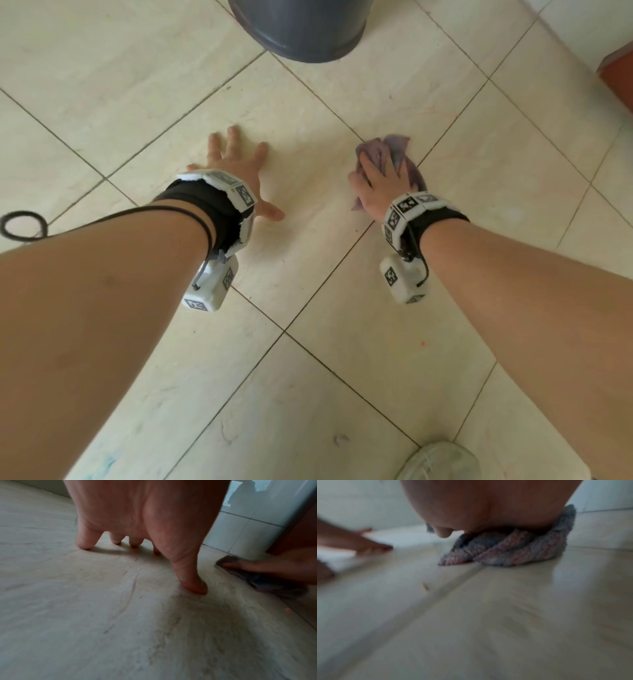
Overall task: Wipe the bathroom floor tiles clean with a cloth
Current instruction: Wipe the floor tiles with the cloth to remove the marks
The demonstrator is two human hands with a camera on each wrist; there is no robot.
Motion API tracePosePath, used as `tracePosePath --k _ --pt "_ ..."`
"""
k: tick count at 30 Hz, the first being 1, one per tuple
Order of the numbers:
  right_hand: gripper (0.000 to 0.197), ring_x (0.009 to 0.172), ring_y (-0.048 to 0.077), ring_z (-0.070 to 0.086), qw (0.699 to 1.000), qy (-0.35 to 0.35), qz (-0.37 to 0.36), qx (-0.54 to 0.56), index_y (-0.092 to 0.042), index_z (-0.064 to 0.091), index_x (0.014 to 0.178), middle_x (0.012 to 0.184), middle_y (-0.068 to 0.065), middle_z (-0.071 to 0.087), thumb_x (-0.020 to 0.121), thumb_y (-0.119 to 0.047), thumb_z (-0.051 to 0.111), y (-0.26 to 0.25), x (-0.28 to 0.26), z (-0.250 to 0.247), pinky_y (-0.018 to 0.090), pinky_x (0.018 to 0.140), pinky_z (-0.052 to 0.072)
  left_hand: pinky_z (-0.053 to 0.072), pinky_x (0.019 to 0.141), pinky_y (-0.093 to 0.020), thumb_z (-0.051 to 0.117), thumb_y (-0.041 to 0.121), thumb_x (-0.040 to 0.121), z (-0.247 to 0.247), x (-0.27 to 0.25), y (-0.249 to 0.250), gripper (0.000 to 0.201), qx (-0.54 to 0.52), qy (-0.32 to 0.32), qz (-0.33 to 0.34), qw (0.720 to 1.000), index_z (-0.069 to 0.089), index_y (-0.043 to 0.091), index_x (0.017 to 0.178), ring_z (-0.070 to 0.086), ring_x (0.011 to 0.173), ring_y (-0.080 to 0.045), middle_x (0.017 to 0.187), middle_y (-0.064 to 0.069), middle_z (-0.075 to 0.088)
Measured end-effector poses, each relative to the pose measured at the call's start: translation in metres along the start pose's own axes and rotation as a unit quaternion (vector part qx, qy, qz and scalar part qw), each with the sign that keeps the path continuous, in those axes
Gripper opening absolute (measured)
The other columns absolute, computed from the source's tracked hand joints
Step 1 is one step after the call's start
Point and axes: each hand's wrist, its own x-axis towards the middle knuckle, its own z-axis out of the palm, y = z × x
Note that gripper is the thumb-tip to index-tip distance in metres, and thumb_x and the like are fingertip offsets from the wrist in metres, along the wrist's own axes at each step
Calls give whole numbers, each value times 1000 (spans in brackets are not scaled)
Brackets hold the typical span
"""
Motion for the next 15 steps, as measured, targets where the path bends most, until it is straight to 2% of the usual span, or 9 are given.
tracePosePath --k 1,3,4,6,8,10,11,13,15 --pt "75 148 31 -17 1000 12 -18 2 -34 6 155 162 0 -16 88 -66 5 -13 10 -4 60 117 -2 10 114 -68 77 63 67 0 1 0 125 -1 3 0 1000 -10 38 154 -22 147 -30 159 -1 -30" --pt "73 149 30 -14 997 32 -76 3 -28 7 156 163 1 -12 92 -63 11 -40 16 -5 59 117 -4 10 114 -68 77 64 66 1 1 0 125 -1 9 -1 1000 -9 39 154 -21 147 -30 159 -2 -29" --pt "71 149 30 -14 995 20 -101 -1 -29 7 156 163 0 -12 93 -62 14 -51 9 -3 59 117 -3 10 114 -68 77 65 66 2 0 -1 125 0 12 -2 1000 -9 39 154 -21 147 -30 159 -2 -29" --pt "79 147 35 -19 985 -15 -158 -72 -32 6 154 162 2 -17 82 -62 12 -62 -22 9 64 115 0 10 113 -69 76 65 66 4 0 -2 125 1 16 -1 1000 -8 39 154 -20 148 -30 159 -2 -29" --pt "79 147 33 -20 976 -35 -186 -104 -37 0 154 160 1 -22 79 -64 5 -51 -55 25 58 118 -1 10 113 -69 77 64 66 4 1 -2 125 -3 18 2 1000 -7 38 154 -20 148 -31 160 -2 -28" --pt "71 147 26 -21 976 -30 -193 -92 -41 -6 153 157 -4 -28 86 -64 2 -17 -74 37 49 120 -5 10 113 -69 77 64 66 3 1 -2 124 -3 20 2 1000 -6 38 155 -20 148 -31 160 -2 -27" --pt "70 147 24 -21 977 -32 -185 -97 -41 -8 152 157 -4 -28 87 -65 1 2 -77 37 48 120 -5 10 113 -69 77 64 67 3 0 -1 124 -2 18 2 1000 -6 38 155 -20 148 -31 160 -2 -27" --pt "74 148 28 -17 984 -18 -143 -108 -38 -6 153 160 0 -22 85 -67 -4 28 -59 27 53 120 1 9 113 -69 76 64 67 3 0 -1 124 -1 11 1 1000 -7 37 155 -21 147 -31 160 -2 -28" --pt "69 149 30 -11 995 14 -76 -62 -34 -1 155 163 2 -15 92 -62 4 27 -26 8 55 119 4 9 113 -69 76 64 67 2 0 0 124 2 11 -3 1000 -8 37 155 -21 147 -31 160 -2 -28"
